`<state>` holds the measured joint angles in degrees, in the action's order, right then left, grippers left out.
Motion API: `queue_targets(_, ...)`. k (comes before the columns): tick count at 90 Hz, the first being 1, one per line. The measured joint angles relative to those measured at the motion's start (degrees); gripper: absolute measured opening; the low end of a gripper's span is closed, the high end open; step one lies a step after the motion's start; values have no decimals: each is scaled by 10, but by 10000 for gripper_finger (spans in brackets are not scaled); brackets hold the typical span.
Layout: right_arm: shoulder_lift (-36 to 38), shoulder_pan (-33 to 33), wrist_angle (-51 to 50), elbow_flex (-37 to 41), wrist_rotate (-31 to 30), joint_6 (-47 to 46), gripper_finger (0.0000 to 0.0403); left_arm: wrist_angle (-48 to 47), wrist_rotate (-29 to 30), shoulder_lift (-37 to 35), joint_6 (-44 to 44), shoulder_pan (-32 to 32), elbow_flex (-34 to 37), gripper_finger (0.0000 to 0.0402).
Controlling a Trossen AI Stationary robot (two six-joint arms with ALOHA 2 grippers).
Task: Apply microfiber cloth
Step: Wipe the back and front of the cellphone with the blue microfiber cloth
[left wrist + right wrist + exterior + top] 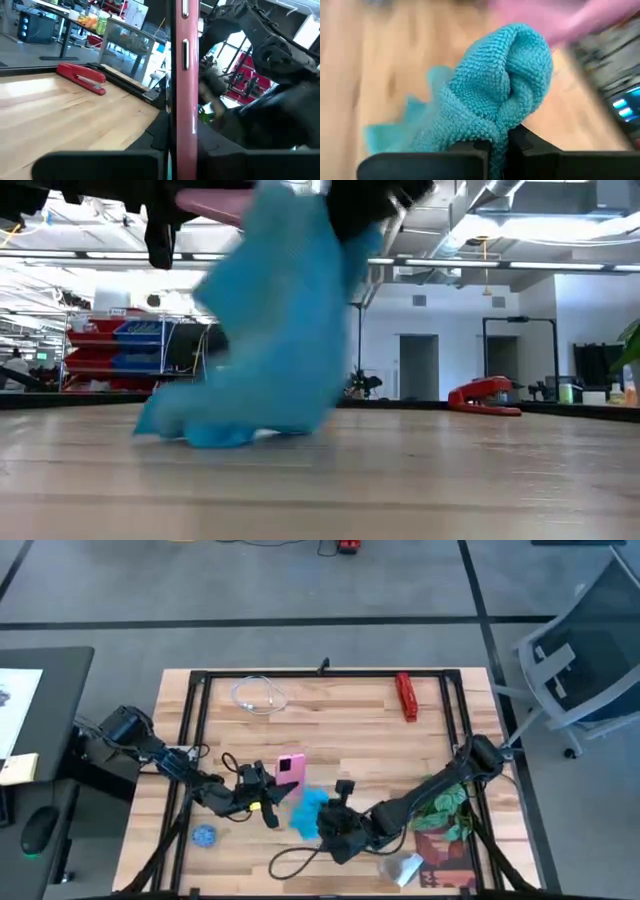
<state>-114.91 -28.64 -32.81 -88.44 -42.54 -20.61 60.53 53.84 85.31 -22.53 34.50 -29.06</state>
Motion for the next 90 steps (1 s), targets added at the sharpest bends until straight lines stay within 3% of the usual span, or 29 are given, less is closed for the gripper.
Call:
queue_targets(19, 0, 32, -119, 0, 87, -19, 40, -4, 5, 0, 5, 0, 0, 10)
queue_targets(37, 0, 41, -224, -33, 154, -17, 145, -13, 5, 0, 5, 0, 0, 10)
queue_targets(56, 0, 40, -351, -96, 158, -87, 240, -23, 5, 0, 4, 2, 1, 10)
queue_targets(77, 21, 36, -355, -107, 150, -109, 242, -33, 5, 0, 4, 8, 1, 10)
queue_targets(90, 76, 41, -301, -65, 137, -101, 224, -44, 6, 0, 8, 16, 1, 10)
